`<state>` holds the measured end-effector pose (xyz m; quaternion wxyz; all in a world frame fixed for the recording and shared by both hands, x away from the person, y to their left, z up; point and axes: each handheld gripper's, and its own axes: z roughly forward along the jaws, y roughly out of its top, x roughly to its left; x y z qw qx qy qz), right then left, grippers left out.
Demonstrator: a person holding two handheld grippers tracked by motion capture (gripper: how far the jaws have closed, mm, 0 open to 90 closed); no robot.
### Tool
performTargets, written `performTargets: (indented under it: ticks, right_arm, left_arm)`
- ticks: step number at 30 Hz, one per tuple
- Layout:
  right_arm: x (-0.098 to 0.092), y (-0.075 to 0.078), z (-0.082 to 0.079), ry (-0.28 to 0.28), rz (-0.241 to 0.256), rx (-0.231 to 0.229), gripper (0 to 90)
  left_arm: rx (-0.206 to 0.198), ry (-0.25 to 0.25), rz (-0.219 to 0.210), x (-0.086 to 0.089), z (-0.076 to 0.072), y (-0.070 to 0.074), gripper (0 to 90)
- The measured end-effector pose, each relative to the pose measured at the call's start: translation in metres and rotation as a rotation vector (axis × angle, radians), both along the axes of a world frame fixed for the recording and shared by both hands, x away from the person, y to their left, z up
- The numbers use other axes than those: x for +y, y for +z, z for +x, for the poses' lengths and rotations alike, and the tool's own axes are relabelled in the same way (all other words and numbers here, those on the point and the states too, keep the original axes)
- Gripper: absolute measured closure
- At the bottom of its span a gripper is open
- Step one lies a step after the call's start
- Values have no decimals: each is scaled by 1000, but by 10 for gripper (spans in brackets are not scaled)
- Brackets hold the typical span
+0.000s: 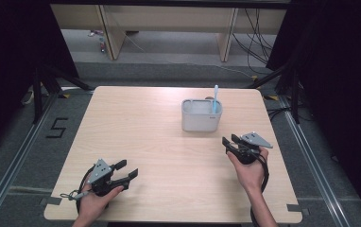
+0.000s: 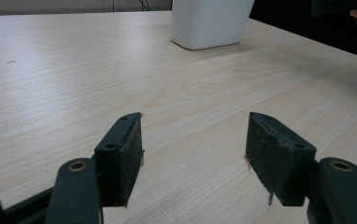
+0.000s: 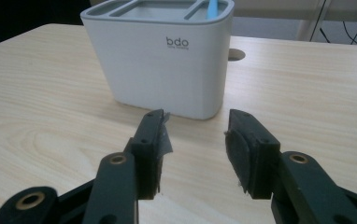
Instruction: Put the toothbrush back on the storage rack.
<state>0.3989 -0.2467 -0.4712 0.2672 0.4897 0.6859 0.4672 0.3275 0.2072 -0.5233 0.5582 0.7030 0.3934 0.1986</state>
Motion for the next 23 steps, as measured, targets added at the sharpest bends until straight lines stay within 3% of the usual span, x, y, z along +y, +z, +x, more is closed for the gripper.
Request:
performTargets:
  ticks: [1, 3, 5, 6, 8, 10, 11, 12, 13, 17, 18, 23]
  right_arm:
    - [2, -1, -5, -26, 32, 16, 572]
    - [-1, -4, -10, -23, 12, 7, 571]
    - [-3, -8, -16, -12, 29, 13, 572]
    - [-5, -10, -17, -9, 12, -7, 572]
    - [-6, -13, -23, -10, 16, 9, 572]
    - [-7, -16, -27, -2, 31, -10, 573]
    - [-4, -18, -31, -26, 55, 4, 573]
    - [-7, -20, -30, -10, 14, -20, 573]
    - [-7, -20, -31, -4, 11, -14, 572]
    - [-3, -24, -33, -25, 71, -3, 573]
    - [-6, -24, -32, -12, 19, -29, 573]
    - [-2, -27, -32, 2, 49, -37, 568]
  left_arm:
    - [0, 2, 0, 0, 0, 0, 359]
    - [2, 4, 1, 0, 0, 0, 360]
    - [2, 4, -3, 0, 0, 0, 360]
    - [4, 6, -2, 0, 0, 0, 360]
    - [16, 13, 12, 1, -1, 1, 360]
    - [18, 16, 13, 1, -1, 1, 361]
    - [18, 16, 14, 1, 0, 1, 361]
    - [18, 16, 15, 1, 0, 1, 362]
    - [18, 13, 15, 1, 0, 1, 364]
    - [14, 10, 11, 0, 0, 1, 365]
    - [14, 9, 11, 0, 0, 1, 365]
    - [20, 5, 16, 0, 0, 1, 369]
